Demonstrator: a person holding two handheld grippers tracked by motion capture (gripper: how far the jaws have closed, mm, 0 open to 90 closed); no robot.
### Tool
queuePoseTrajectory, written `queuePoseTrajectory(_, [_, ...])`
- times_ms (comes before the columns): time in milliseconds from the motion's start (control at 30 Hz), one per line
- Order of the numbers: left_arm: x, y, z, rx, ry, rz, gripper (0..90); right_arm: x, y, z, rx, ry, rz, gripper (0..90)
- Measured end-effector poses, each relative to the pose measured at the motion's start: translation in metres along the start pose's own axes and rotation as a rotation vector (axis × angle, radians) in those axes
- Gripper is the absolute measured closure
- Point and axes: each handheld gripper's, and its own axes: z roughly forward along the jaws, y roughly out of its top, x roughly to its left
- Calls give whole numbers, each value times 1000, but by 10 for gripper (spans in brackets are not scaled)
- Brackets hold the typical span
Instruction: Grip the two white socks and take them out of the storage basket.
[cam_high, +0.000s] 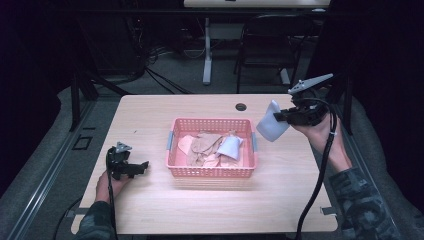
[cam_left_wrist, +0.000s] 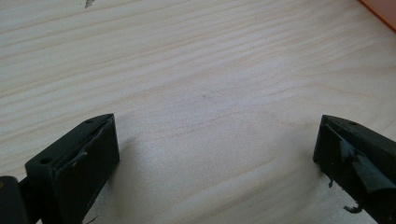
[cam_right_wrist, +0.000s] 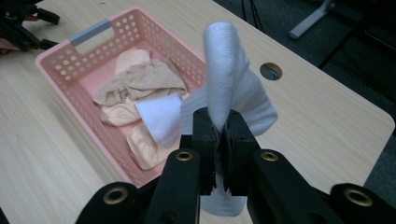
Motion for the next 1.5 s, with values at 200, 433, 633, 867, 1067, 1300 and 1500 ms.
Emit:
queuePoseTrajectory(200, [0,0,0,0,0,0,1,-16,-18,7,19,-21,51,848])
queuePoseTrajectory(433, [0,0,0,0,0,0,1,-32,-38,21,50,-23,107,848])
queuePoseTrajectory(633, [0,0,0,0,0,0,1,-39,-51,38,94,-37,128,848])
queuePoseTrajectory(867, [0,0,0,0,0,0,1,-52,-72,66,177,-59,175,848])
queuePoseTrajectory(1067, [0,0,0,0,0,0,1,-61,-91,89,220,-51,229,848])
queuePoseTrajectory(1300, [0,0,0,0,0,0,1,-71,-114,112,283,-51,299,846])
queuePoseTrajectory(1500, [0,0,0,0,0,0,1,-81,-127,126,316,-79,349,708])
